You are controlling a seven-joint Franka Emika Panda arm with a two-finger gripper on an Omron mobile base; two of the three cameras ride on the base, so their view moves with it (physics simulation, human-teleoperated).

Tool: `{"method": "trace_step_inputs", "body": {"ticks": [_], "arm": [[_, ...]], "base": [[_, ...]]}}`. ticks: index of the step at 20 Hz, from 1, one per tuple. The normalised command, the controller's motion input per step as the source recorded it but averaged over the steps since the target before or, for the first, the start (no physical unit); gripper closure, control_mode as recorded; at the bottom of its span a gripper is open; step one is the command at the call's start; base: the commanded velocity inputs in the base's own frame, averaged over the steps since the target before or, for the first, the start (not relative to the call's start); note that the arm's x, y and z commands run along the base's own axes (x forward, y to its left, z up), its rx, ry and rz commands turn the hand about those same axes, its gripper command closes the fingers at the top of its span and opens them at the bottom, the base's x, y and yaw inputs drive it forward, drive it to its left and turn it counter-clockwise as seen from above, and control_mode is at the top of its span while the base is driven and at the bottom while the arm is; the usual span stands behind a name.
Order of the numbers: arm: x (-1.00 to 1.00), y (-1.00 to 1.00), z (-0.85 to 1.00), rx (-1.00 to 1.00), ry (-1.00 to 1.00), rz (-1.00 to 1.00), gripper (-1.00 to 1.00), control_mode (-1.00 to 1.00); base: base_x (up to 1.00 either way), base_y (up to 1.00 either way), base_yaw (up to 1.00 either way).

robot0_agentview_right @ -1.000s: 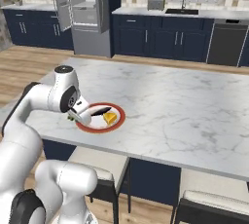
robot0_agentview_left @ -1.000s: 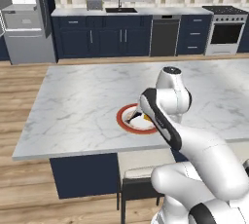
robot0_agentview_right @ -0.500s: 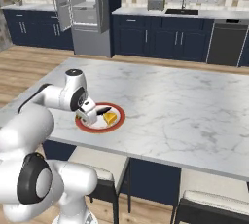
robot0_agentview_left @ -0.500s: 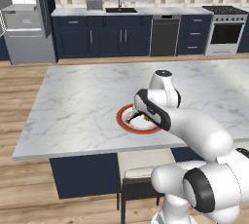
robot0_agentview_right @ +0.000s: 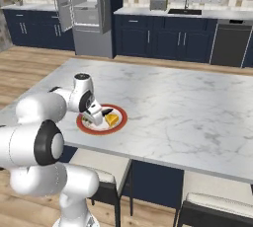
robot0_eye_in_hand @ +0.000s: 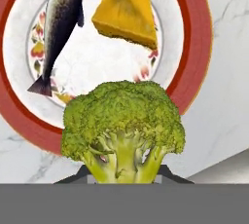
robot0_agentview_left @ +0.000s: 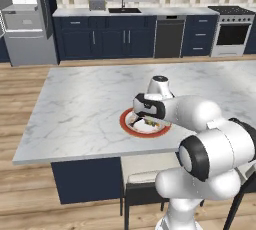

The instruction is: Take the cheese, fish, and broccoli from the fridge and place them on the plate on the dining counter to create an appetizer plate.

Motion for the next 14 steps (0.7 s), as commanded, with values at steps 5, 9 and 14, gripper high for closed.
{"method": "trace_step_inputs", "body": {"ticks": [5, 9, 14], "arm": [[0.39, 0.01, -0.42, 0.0, 0.0, -0.02, 1.0, -1.0], [0.39, 0.05, -0.4, 0.0, 0.0, -0.02, 1.0, -1.0], [0.42, 0.05, -0.39, 0.0, 0.0, -0.02, 1.0, -1.0]], "base": [[0.0, 0.0, 0.0], [0.0, 0.0, 0.0], [0.0, 0.0, 0.0]]}}
